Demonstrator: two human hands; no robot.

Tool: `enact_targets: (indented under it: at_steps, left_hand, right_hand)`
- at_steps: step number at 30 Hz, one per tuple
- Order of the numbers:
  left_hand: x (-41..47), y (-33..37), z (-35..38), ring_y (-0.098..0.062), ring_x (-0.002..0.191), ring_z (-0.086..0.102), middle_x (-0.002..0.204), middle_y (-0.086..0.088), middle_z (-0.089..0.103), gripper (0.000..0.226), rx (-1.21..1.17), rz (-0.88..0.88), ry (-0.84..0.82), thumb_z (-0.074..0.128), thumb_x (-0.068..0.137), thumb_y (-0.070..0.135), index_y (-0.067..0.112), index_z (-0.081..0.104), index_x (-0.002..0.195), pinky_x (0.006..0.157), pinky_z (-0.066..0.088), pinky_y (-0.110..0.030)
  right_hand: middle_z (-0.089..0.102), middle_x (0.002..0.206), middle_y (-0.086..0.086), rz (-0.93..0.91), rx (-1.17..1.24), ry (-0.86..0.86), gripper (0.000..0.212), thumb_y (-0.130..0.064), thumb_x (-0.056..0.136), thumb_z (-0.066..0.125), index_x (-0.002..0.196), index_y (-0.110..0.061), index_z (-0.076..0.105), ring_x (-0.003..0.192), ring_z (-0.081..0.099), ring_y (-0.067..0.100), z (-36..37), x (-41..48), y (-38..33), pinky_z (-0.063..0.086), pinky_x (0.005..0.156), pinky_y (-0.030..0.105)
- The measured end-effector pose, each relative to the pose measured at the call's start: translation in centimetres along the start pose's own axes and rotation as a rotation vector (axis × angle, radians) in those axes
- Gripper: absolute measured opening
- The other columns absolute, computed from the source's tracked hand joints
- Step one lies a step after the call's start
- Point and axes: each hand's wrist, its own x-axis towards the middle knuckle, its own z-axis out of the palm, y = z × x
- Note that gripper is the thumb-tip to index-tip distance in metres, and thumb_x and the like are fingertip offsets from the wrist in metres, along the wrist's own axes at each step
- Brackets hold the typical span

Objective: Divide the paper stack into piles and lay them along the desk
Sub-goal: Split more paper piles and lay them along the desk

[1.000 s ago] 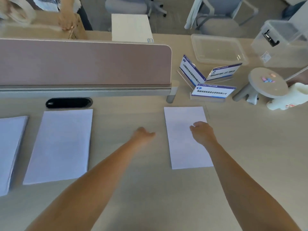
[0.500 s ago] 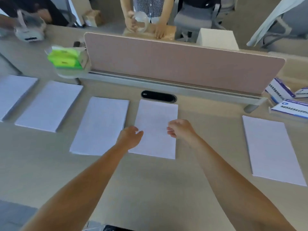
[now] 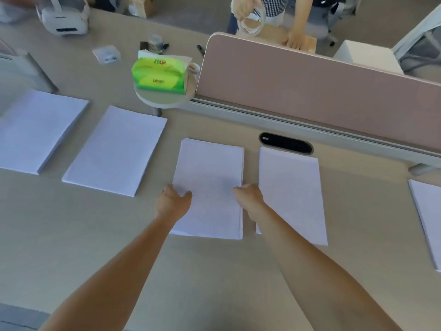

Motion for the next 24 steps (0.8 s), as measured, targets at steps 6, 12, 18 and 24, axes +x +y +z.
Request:
enact_targets:
  at_steps: [6, 12, 18, 24]
  left_hand:
    - [0.2, 1.0, -1.3, -0.034, 0.124, 0.052, 0.137, -0.013, 0.054, 0.057, -0.154, -0.033, -0.082, 0.058, 0.091, 0.035, 0.008, 0.043, 0.139, 0.102, 0.044, -0.039]
    - [0.2, 1.3, -1.4, -0.033, 0.127, 0.049, 0.141, -0.011, 0.050, 0.066, -0.107, -0.007, -0.176, 0.057, 0.091, 0.038, 0.009, 0.034, 0.145, 0.102, 0.043, -0.036]
    - [0.7, 1.2, -1.3, -0.033, 0.129, 0.047, 0.143, -0.012, 0.046, 0.070, -0.108, -0.011, -0.184, 0.057, 0.089, 0.039, 0.008, 0.031, 0.146, 0.106, 0.041, -0.041]
    - [0.9, 1.1, -1.2, -0.034, 0.128, 0.047, 0.141, -0.012, 0.048, 0.073, -0.150, -0.027, -0.187, 0.058, 0.085, 0.040, 0.010, 0.030, 0.146, 0.106, 0.041, -0.045]
  right_hand:
    - [0.037, 0.068, -0.001, 0.031, -0.067, 0.020, 0.017, -0.022, 0.084, 0.049, 0.075, -0.012, 0.039, 0.056, 0.034, 0.016, 1.1, -1.0, -2.2, 0.027, 0.051, 0.026]
    - [0.031, 0.063, -0.001, 0.046, -0.076, 0.008, 0.021, -0.021, 0.080, 0.049, 0.070, -0.014, 0.032, 0.053, 0.028, 0.016, 2.0, -1.5, -3.7, 0.023, 0.052, 0.028]
    - [0.048, 0.084, 0.004, 0.180, 0.013, 0.038, 0.024, -0.031, 0.075, 0.053, 0.086, -0.010, 0.051, 0.072, 0.045, 0.020, 2.5, -0.7, -4.0, 0.035, 0.062, 0.028]
    - [0.048, 0.132, 0.009, 0.199, 0.076, 0.029, 0.074, -0.023, 0.091, 0.054, 0.152, -0.004, 0.018, 0.106, 0.054, 0.025, 3.8, -0.4, -3.7, 0.043, 0.074, 0.029]
